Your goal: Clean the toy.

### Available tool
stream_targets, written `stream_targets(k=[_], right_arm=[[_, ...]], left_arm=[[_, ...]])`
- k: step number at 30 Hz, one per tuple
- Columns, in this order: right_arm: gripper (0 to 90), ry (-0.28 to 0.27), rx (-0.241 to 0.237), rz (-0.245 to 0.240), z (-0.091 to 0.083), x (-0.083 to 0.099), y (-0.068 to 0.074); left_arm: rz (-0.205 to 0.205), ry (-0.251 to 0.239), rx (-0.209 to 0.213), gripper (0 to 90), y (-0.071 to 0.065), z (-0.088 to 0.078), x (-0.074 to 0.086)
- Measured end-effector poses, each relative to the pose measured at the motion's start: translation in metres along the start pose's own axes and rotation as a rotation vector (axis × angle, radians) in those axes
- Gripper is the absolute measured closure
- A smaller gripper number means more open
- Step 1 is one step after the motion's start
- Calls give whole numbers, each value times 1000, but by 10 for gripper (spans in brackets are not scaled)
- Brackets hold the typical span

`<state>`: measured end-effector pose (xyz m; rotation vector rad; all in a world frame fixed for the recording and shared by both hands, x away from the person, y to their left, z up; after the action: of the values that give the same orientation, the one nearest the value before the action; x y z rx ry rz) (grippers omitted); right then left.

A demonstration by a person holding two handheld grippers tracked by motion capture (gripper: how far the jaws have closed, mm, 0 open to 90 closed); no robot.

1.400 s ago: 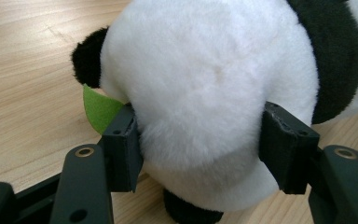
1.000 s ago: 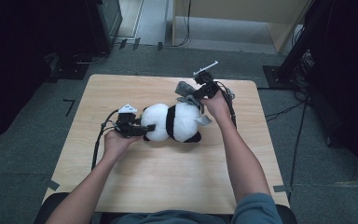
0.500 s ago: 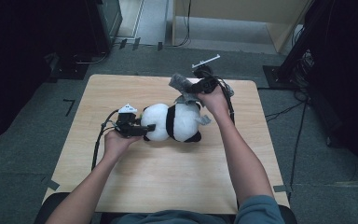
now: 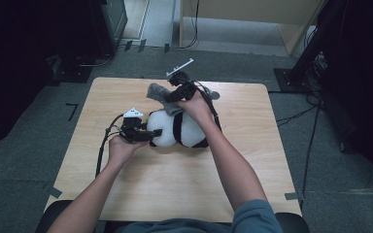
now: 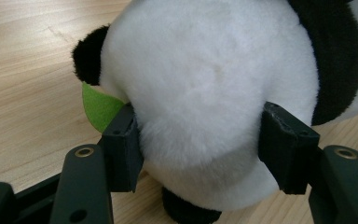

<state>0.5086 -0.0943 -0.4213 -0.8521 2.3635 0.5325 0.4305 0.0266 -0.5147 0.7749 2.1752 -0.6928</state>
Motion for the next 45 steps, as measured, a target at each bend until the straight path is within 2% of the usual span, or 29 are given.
stream_targets(k=[6,10,14,19,21,27,35,45], right_arm=[[756,39,-24,-22,21,0,19],[743,82,-29,-42,35,5,25],[740,78,-34,-30,40,8,23],[741,80,-11,-37,38,11,19],[743,77,-19,-38,37,12,17],[745,85,-4,-12,31,16,2],[747,127,35,52,16,28,-31],[746,108,81,84,1,31,-53]], left_arm=[[-5,-1,-1,378,0,0,0],[-5,3,-1,380,0,0,0],[-11,7,1,384,1,0,1],[-9,4,-8,388,0,1,0],[-6,6,-6,389,0,1,0],[-9,1,-8,389,0,1,0],[-7,-4,-7,390,0,2,0],[-9,-2,-5,393,-1,2,0]])
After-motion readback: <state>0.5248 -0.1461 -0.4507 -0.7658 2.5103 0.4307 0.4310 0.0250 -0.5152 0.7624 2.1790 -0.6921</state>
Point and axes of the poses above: each handheld gripper's, and its own axes: z roughly forward along the jaws, x roughly out of its underside, y roughly to its left, the point moved 7 cm from there along z, roughly forward along the jaws, and after that the axes turned 3 degrees about z, right-handed, at the moved point
